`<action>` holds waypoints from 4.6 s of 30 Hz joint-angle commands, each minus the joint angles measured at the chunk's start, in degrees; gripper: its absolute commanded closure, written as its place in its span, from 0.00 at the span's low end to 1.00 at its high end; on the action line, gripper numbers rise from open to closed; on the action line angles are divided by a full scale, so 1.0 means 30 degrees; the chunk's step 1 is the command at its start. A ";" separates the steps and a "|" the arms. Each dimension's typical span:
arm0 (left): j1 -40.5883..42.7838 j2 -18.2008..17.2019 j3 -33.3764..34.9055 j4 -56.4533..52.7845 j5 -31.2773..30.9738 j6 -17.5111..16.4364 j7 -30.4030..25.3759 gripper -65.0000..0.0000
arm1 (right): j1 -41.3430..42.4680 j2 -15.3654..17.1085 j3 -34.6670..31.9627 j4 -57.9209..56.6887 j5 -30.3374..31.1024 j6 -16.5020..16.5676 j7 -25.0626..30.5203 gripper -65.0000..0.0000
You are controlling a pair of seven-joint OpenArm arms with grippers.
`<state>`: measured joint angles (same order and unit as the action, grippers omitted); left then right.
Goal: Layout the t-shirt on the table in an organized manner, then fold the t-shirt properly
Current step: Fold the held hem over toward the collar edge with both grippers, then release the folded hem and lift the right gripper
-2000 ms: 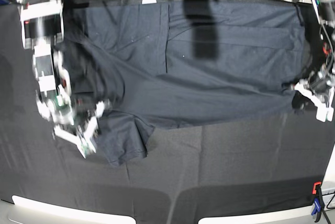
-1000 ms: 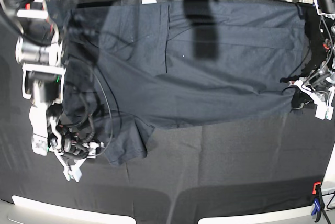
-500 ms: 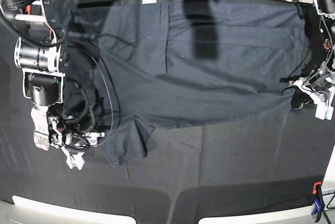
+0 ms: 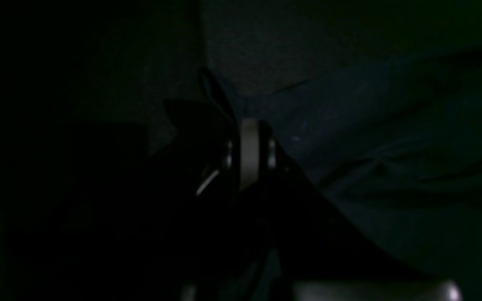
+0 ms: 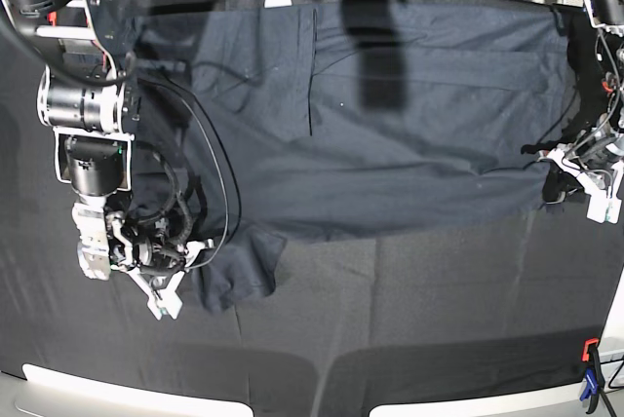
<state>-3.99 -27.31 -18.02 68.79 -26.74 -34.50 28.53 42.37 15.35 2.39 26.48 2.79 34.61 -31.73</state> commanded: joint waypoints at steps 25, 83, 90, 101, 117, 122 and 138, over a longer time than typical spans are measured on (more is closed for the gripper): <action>0.1144 0.0007 -0.1421 0.1770 -0.0765 -0.0007 -0.0860 1.00 | -0.7563 0.0495 0.0080 1.6101 0.1282 0.0874 -0.1384 1.00; 0.5078 0.0576 -0.2521 0.4233 -0.1326 -0.0809 0.2878 0.64 | -1.8622 0.0867 0.6594 2.4815 0.4080 0.0612 -0.5632 0.76; 0.5078 0.0568 -0.2521 0.4583 -0.1166 -0.0809 0.3075 0.52 | -1.7879 0.1239 0.6594 2.4815 0.6841 0.0619 -0.6288 0.57; 0.5078 0.0583 -0.2514 0.8167 -0.1180 0.0153 0.3060 0.52 | -1.4192 0.2120 0.6594 2.4786 0.9704 0.0612 -0.8422 0.57; 0.5078 0.1960 -0.2514 0.8816 -0.1115 0.0138 0.3045 0.52 | -1.0076 0.3024 0.6572 1.6225 0.8386 -0.0415 -0.9012 0.57; 0.5027 0.2011 -0.2514 0.8816 -0.1107 0.0138 0.2914 0.52 | -0.9479 0.3519 0.6550 1.5023 0.9974 -0.0226 -1.0324 0.57; 0.5027 0.2011 -0.2514 0.8816 -0.1107 0.0138 0.2623 0.52 | -0.9194 0.3504 0.6535 1.5045 1.1234 0.0066 -1.0783 1.00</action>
<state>11.70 -20.47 -25.19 94.19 -29.39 -34.09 37.76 13.21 24.67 21.76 70.61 35.22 33.87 -64.58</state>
